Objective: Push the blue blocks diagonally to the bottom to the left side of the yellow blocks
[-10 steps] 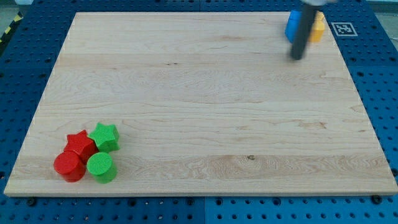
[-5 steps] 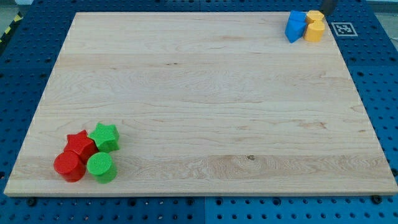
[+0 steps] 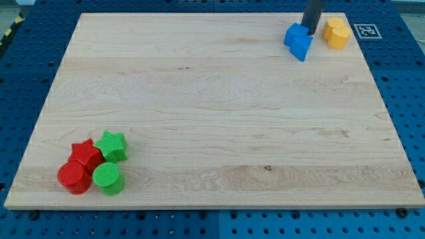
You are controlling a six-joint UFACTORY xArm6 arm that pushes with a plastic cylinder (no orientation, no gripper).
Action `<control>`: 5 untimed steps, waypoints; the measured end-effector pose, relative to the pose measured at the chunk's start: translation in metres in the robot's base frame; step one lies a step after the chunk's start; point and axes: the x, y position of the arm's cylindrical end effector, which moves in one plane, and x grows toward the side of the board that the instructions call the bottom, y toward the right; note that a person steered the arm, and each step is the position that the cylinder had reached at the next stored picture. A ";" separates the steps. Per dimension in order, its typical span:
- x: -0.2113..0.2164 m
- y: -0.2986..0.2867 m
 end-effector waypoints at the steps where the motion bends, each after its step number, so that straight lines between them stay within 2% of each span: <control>1: 0.029 -0.003; 2: 0.047 -0.007; 4: -0.020 -0.008; 5: 0.005 -0.029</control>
